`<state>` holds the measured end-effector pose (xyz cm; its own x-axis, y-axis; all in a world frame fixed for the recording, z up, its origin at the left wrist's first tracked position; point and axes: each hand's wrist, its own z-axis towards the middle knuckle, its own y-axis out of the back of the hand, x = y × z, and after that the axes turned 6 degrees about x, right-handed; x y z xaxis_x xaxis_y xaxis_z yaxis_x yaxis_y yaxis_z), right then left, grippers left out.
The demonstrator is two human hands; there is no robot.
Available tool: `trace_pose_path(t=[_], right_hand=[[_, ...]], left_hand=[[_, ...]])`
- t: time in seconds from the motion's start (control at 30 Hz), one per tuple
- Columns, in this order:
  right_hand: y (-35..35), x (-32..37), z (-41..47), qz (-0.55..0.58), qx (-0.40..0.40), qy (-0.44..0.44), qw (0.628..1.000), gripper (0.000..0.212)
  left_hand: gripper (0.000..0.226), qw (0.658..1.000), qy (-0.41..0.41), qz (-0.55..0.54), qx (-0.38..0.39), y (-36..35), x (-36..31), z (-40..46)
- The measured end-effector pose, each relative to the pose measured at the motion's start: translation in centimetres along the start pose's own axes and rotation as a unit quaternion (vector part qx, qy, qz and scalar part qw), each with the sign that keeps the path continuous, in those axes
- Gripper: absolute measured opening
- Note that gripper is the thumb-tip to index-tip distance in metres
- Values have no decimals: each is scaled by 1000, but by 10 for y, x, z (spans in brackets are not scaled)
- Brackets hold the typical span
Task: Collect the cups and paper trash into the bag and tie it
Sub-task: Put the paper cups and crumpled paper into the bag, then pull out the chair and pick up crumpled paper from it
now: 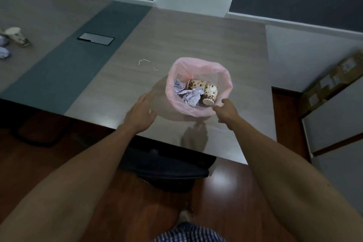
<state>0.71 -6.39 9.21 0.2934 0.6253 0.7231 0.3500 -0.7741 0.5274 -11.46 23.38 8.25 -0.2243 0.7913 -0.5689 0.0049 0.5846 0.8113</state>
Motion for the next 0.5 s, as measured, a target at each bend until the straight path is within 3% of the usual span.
trace_pose_path(t=[0.3,0.5], right_hand=[[-42,-57,-116,-24,58,20,998,60],[-44,-80,-177,-159,111,90,977,62]], left_hand=[[63,995,75,41,-54,7,21,-149],[59,979,162,47,-119,-2,15,-201]])
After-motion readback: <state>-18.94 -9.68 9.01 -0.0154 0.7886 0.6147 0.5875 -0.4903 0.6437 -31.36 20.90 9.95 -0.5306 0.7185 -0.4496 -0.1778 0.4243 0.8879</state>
